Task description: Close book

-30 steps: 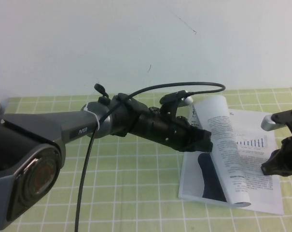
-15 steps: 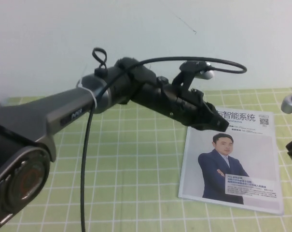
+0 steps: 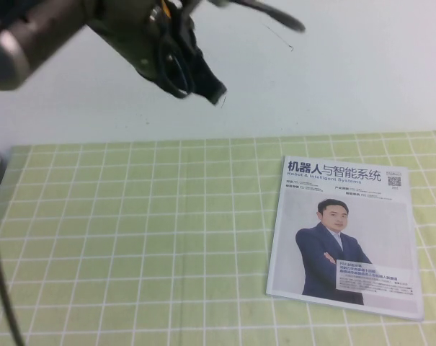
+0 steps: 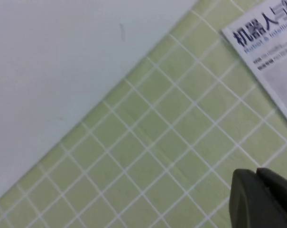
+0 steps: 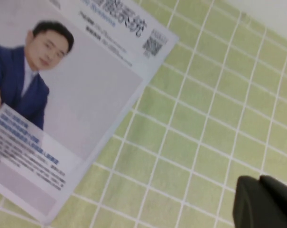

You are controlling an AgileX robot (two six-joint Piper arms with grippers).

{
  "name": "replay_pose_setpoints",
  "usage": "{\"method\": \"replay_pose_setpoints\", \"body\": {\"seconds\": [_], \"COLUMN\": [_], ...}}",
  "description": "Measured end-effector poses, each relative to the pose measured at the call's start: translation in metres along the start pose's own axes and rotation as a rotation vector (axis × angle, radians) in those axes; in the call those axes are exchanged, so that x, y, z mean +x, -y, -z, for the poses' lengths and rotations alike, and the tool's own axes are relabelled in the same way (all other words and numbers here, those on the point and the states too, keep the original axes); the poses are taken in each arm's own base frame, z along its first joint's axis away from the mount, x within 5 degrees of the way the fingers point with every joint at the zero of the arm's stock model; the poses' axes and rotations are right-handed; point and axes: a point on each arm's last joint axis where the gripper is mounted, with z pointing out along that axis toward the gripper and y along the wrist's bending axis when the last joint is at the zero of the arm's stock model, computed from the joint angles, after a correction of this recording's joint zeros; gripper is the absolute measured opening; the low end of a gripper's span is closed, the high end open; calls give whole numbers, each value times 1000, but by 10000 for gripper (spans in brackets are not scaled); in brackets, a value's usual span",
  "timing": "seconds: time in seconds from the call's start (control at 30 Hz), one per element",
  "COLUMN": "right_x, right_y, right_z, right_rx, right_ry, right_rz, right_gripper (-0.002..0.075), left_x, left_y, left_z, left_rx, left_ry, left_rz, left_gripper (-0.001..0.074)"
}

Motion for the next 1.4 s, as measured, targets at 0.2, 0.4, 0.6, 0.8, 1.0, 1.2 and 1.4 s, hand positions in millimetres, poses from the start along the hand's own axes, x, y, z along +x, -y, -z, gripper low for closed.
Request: {"method": "replay_pose_setpoints", "body": {"seconds": [0.2, 0.4, 0.6, 0.8, 1.0, 1.2, 1.4], "right_x": [0, 23, 59, 85, 95, 101, 127], "right_y": [-17, -40, -62, -79, -86, -92, -107], "right_z": [64, 106, 109, 104, 105, 107, 94], "right_rx": [-59, -100, -124, -182, -182, -208, -245], "right_ry": [269, 465, 504, 536, 559, 543, 540], "right_rz": [25, 69, 75, 24, 37, 137, 136], "right_gripper": [-3, -3, -3, -3, -3, -3, -3], "left_x": [2, 53, 144, 232, 277, 285, 293], "left_y": [-8, -3, 14, 37, 47, 48, 51], "left_z": [120, 219, 237, 223, 203, 189, 170], "left_rx": [-84, -117, -151, -174, -174, -165, -161], "left_ry": [265, 524, 719, 916, 872, 771, 720], "left_rz": [72, 117, 147, 110, 115, 125, 115], "left_gripper": [-4, -4, -4, -4, -4, -4, -4]}}
